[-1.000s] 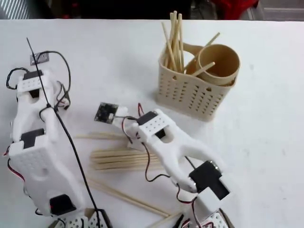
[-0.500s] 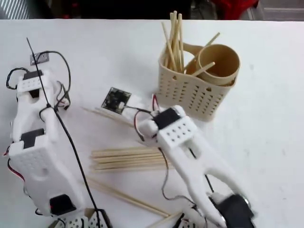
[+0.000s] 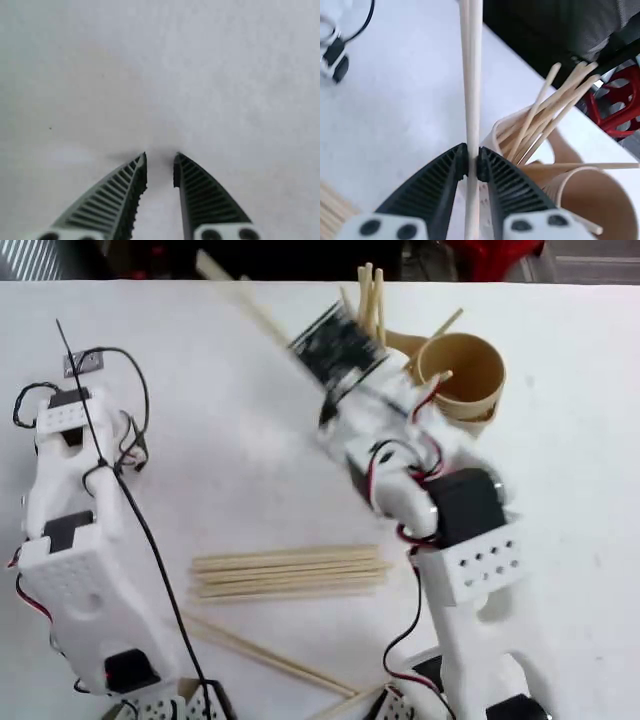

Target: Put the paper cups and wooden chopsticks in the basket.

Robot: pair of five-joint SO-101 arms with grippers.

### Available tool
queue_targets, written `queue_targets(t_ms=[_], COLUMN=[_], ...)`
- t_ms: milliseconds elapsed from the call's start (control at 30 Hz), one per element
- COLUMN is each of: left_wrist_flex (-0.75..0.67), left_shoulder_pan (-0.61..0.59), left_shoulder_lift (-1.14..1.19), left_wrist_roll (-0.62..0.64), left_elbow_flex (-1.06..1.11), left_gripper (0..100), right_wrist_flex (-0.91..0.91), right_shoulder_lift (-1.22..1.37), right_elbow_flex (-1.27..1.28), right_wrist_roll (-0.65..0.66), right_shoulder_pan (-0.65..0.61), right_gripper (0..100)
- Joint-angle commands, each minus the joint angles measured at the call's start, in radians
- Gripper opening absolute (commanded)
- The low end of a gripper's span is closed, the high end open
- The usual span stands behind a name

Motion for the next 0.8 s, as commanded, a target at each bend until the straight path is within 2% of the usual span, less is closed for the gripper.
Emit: queue_targets(t_ms=[0, 133, 267, 533, 633, 767], left_wrist_flex=[-0.015, -0.015, -0.015, -0.015, -0.015, -0.015], left_shoulder_pan=[-0.005, -0.005, -0.004, -0.002, -0.002, -0.002], left_shoulder_lift=[-0.002, -0.002, -0.002, -0.002, -0.002, -0.002], left_wrist_roll=[0.012, 0.012, 0.012, 0.012, 0.012, 0.012], left_elbow_flex=[-0.035, -0.034, -0.034, -0.034, -0.034, -0.034], left_gripper=[11, 11, 11, 11, 11, 11], right_wrist_flex=[-0.130, -0.274, -0.515, -1.058, -1.164, -1.210], right_shoulder_lift=[0.002, -0.041, -0.082, -0.087, -0.087, -0.035], right_elbow_flex=[-0.118, -0.091, 0.086, 0.526, 0.618, 0.634], right_wrist_roll=[-0.071, -0.183, -0.252, -0.275, -0.313, -0.353], right_shoulder_pan=[0.042, 0.085, 0.117, 0.153, 0.176, 0.213], right_gripper=[1.6, 1.6, 1.6, 1.7, 1.7, 1.7])
